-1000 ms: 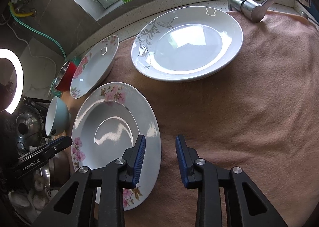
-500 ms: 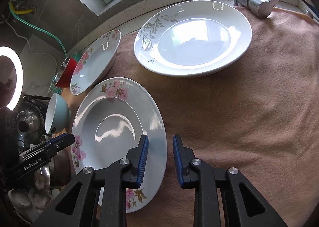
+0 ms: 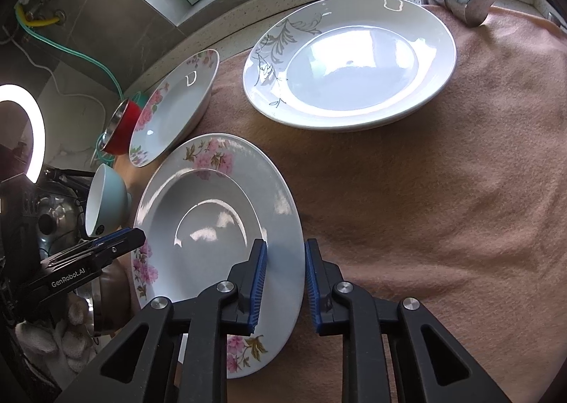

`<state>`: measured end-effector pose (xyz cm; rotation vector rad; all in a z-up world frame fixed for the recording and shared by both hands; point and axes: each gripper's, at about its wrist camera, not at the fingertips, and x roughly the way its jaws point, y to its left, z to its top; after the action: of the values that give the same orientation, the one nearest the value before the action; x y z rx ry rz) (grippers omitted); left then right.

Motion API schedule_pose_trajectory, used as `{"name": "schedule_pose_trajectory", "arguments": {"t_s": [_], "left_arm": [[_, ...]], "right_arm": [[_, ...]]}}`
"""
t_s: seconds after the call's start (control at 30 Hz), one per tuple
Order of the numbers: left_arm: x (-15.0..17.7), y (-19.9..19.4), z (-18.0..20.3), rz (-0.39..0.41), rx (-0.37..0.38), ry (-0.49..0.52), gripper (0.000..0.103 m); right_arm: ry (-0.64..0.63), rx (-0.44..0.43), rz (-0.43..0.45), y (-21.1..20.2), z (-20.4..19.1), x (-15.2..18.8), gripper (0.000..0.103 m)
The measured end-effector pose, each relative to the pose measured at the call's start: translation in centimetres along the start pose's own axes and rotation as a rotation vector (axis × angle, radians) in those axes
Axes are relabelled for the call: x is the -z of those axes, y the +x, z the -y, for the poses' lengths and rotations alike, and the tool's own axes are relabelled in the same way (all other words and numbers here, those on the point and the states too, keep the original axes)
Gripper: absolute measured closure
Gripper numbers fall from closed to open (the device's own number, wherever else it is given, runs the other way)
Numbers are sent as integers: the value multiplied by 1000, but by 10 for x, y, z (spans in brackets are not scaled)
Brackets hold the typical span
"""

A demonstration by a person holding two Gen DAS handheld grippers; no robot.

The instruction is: Organize plates and bowls

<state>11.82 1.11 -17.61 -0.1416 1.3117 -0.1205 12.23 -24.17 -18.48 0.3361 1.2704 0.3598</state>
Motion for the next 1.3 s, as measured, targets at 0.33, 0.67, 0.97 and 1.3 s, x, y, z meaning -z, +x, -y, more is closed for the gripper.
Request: {"name": "schedule_pose_trajectory", "arguments": {"t_s": [0.33, 0.67, 0.97, 1.3], "left_arm": [[-4, 6, 4, -15, -4, 19, 71], [-1, 4, 3, -4, -4, 0, 73], [5, -2, -1, 1, 6, -28, 73], [10, -8, 3, 3, 7, -29, 73]], "right_arm": [[11, -12, -7, -3, 4, 1, 84], [32, -20, -23, -2, 6, -1, 84], [48, -7, -30, -1, 5, -1, 83], [72, -5, -42, -6, 11, 4, 83]]}}
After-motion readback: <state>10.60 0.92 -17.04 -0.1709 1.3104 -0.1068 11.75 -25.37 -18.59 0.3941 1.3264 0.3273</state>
